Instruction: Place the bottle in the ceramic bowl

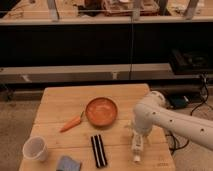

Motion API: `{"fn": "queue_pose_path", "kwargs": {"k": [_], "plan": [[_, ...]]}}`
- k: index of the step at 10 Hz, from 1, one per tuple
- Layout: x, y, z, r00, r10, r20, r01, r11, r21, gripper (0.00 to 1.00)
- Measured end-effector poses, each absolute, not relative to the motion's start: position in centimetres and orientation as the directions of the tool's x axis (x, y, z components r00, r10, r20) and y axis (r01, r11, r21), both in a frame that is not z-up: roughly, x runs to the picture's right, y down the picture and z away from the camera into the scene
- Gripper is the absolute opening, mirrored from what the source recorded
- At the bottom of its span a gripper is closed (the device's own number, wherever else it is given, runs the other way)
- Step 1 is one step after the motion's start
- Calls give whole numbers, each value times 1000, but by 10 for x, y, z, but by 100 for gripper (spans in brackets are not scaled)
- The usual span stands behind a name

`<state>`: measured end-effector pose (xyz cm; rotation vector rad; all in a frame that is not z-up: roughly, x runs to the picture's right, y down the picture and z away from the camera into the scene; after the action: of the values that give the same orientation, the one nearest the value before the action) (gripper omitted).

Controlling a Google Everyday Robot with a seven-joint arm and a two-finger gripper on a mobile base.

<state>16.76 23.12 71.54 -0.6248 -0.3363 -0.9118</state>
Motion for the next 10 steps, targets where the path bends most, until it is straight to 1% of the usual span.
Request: {"fn": "queue_pose_path", "kwargs": {"k": [1,3,4,6,9,10], "plan": [[170,234,710,471,-678,565,882,378,-282,80],[184,240,704,296,-700,650,951,277,-136,80],[191,241,705,268,-692,671,957,273,-100,80],[192,241,711,262,-677,688,953,294,-73,80],[176,256,733,291,-705,647,947,308,-91,80],[176,258,735,291,-701,651,947,310,-90,80]]}}
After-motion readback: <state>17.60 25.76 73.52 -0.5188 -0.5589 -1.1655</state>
